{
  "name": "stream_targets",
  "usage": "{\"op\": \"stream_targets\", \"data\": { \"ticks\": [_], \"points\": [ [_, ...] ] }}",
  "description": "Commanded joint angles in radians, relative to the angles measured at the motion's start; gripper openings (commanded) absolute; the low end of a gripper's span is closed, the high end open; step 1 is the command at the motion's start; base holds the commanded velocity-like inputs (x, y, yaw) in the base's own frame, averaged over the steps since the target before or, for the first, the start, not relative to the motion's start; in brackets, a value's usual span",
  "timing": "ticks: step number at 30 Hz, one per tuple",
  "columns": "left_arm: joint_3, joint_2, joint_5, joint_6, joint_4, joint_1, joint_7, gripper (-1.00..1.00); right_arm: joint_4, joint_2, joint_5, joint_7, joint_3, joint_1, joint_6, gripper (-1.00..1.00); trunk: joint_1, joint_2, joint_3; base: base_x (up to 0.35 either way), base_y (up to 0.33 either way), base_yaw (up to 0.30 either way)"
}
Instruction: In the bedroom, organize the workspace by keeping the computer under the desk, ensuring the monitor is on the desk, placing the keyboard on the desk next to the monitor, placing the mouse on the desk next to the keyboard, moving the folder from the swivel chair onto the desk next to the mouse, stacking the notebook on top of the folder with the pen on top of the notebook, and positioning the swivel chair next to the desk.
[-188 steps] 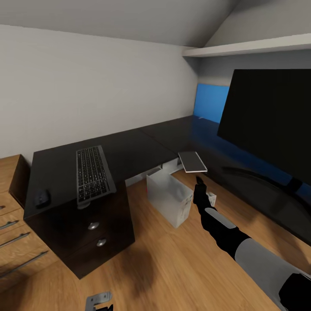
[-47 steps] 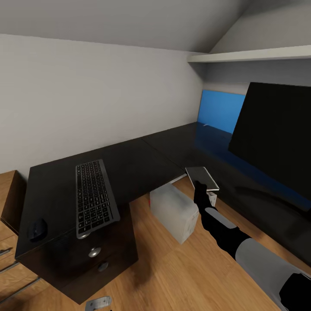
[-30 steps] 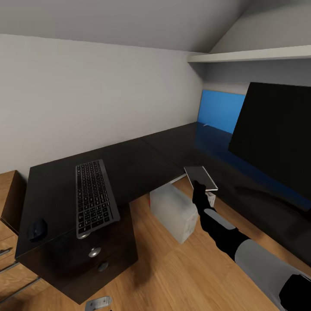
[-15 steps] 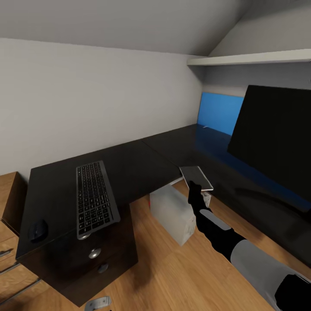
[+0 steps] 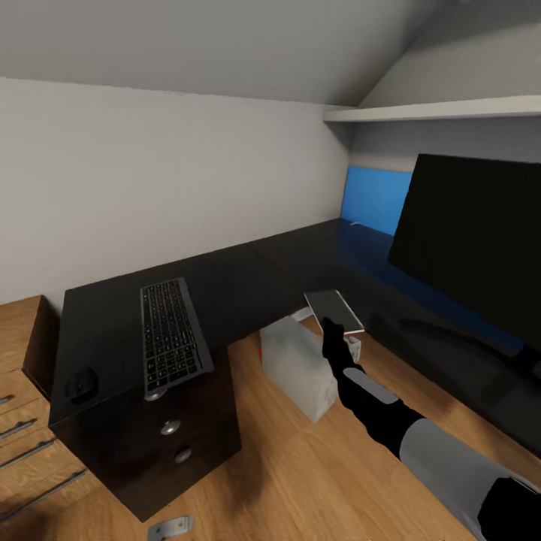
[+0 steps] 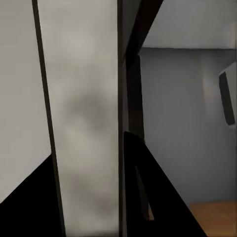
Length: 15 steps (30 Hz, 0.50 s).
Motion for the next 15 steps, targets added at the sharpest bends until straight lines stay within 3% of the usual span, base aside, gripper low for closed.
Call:
{"op": "stream_targets", "data": {
  "ticks": [1, 7, 15],
  "points": [
    [-0.004, 0.001, 0.01, 0.003, -0.002, 0.0, 0.009, 1.0, -0.001, -0.001, -0.011, 0.007, 0.015, -0.002, -0.007, -1.0, 0.0, 0.0, 0.0, -0.08, 0.0, 0.013],
    [-0.004, 0.001, 0.01, 0.003, -0.002, 0.0, 0.011, 1.0, -0.001, 0.009, -0.011, 0.004, 0.027, -0.002, 0.003, -1.0, 0.0, 0.0, 0.003, -0.026, 0.0, 0.095],
    [-0.004, 0.001, 0.01, 0.003, -0.002, 0.0, 0.012, 1.0, -0.001, 0.015, -0.011, 0.004, 0.028, -0.002, 0.024, -1.0, 0.0, 0.0, 0.004, -0.002, 0.0, 0.227]
  ]
}}
